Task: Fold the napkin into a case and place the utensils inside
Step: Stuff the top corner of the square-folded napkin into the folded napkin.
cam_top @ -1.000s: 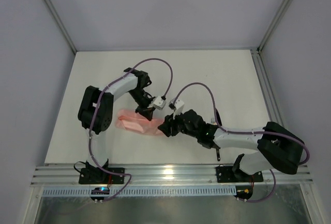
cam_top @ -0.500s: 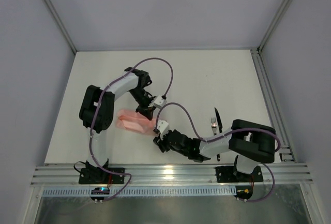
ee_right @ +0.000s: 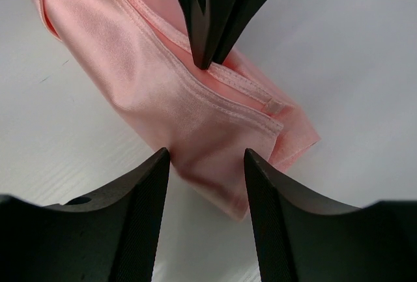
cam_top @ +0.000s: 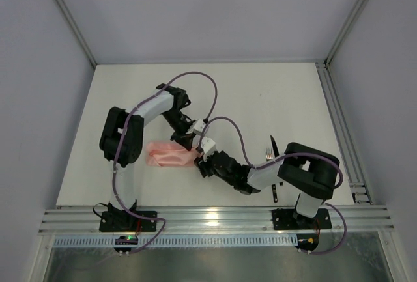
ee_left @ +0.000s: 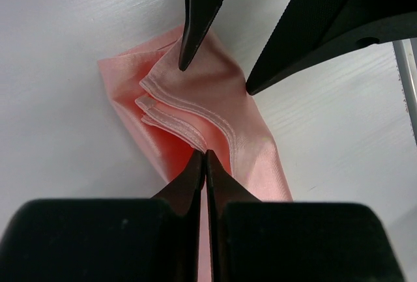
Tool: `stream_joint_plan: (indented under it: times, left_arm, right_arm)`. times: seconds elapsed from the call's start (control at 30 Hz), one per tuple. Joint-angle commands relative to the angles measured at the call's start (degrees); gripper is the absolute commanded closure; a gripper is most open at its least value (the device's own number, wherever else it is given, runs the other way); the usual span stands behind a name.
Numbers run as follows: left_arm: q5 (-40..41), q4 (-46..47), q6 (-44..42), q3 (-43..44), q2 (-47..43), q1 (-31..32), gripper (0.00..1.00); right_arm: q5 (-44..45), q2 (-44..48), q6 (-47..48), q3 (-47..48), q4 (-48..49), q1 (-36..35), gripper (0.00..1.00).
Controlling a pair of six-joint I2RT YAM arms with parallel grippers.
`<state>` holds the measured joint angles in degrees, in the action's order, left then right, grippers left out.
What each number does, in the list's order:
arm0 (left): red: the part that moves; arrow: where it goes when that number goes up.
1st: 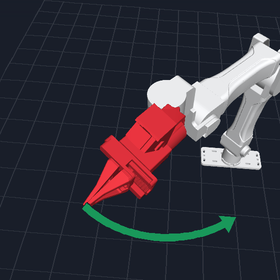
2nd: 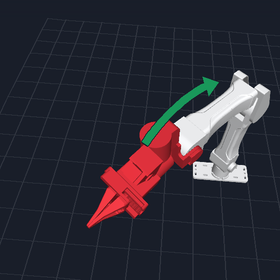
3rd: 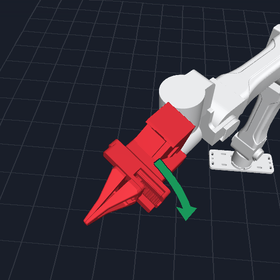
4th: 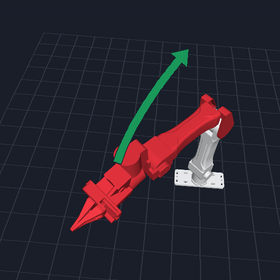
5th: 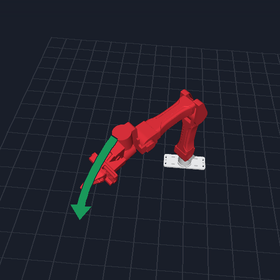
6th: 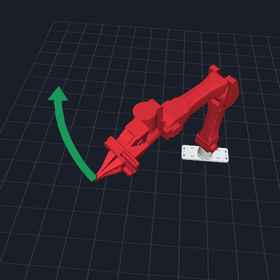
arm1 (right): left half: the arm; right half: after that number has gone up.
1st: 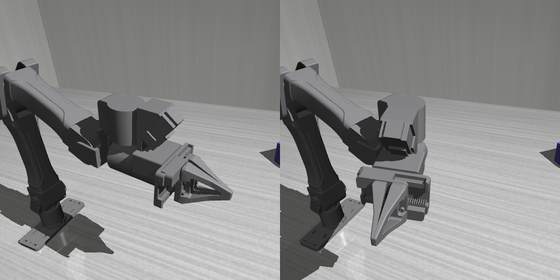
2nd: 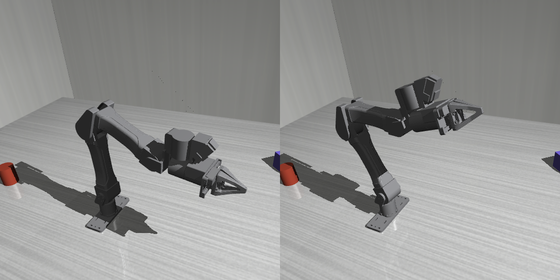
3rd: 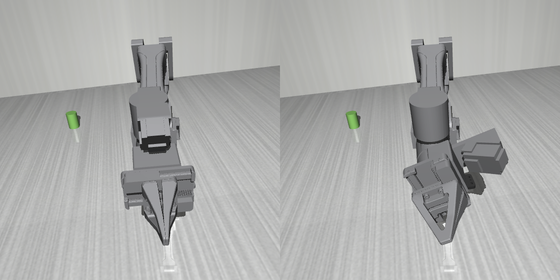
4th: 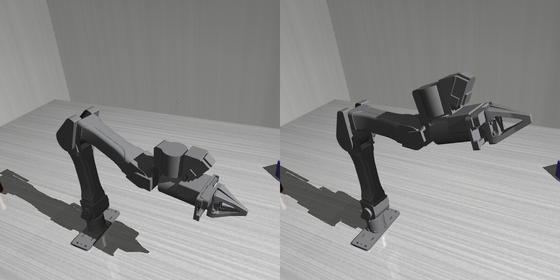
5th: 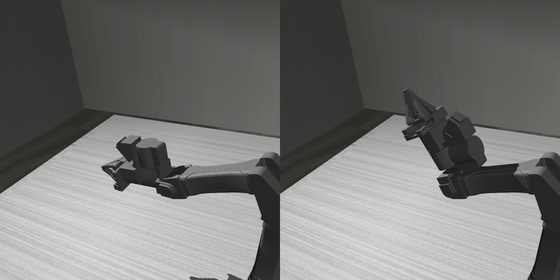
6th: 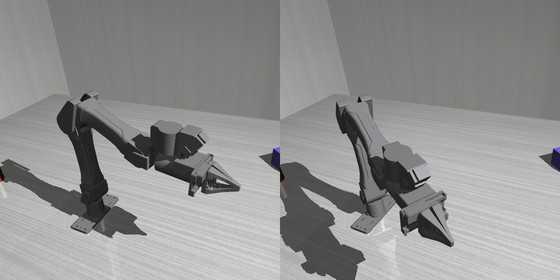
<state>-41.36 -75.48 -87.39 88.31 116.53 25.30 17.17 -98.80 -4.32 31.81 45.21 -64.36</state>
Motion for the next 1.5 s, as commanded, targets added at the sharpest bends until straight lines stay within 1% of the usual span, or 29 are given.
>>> stream_joint_plan:
  times: [0.0, 0.27, 0.37, 0.67, 0.73, 0.93, 1.03, 1.13, 1.27, 1.37, 1.4, 1.47]
  left_arm:
    - [-1.26, -2.92, -1.37, 1.34, -0.25, -0.16, 1.0]
    - [-1.44, -4.58, -3.83, 1.42, -0.52, -0.16, 1.0]
    - [-1.88, -5.11, -4.54, 1.69, -0.51, -0.16, 1.0]
    - [-2.67, -8.36, -9.63, 2.21, -0.25, -0.16, 1.0]
    - [-2.23, -8.37, -9.64, 2.21, -0.08, -0.16, 1.0]
    - [-2.84, -8.63, -9.37, 2.39, 0.28, -0.34, 1.0]
    - [-3.55, -8.63, -8.58, 2.74, 0.45, -0.51, 1.0]
    - [-3.72, -10.2, -9.63, 3.36, 0.89, -0.78, 1.0]
    - [-3.81, -12.66, -11.83, 3.97, 1.51, -0.78, 1.0]
    - [-4.25, -13.81, -13.76, 4.41, 1.86, -0.87, 1.0]
    - [-4.42, -13.9, -13.85, 4.67, 1.95, -0.87, 1.0]
    - [-4.86, -13.73, -13.77, 4.94, 1.86, -0.87, 1.0]
  right_arm:
    - [-1.79, -0.69, 0.01, 2.9, 3.75, 0.55, 0.46]
    - [-4.16, -1.13, 0.71, 3.87, 3.83, 2.74, 0.44]
    - [-7.75, -1.56, 0.89, 4.66, 3.48, 4.15, 0.44]
    - [-11.54, -5.08, -1.13, 5.9, 6.55, 6.78, 0.43]
    - [-11.55, -4.3, -1.22, 5.46, 7.78, 7.14, 0.43]
    - [-12.85, 1.24, 0.62, -0.34, 12.44, 7.93, 0.43]
    - [-13.74, -0.76, 0.54, -0.26, 12.7, 8.28, 0.42]
    - [-13.48, -2.88, -0.34, -0.7, 15.25, 8.63, 0.42]
    - [-14.62, -3.5, -0.34, -0.17, 16.22, 9.51, 0.42]
    - [-16.29, -4.28, -0.08, 1.14, 15.87, 10.74, 0.41]
    - [-19.25, -4.81, -0.16, 1.58, 15.61, 11.01, 0.41]
    - [-20.94, -6.48, -1.04, 2.64, 15.61, 11.62, 0.41]
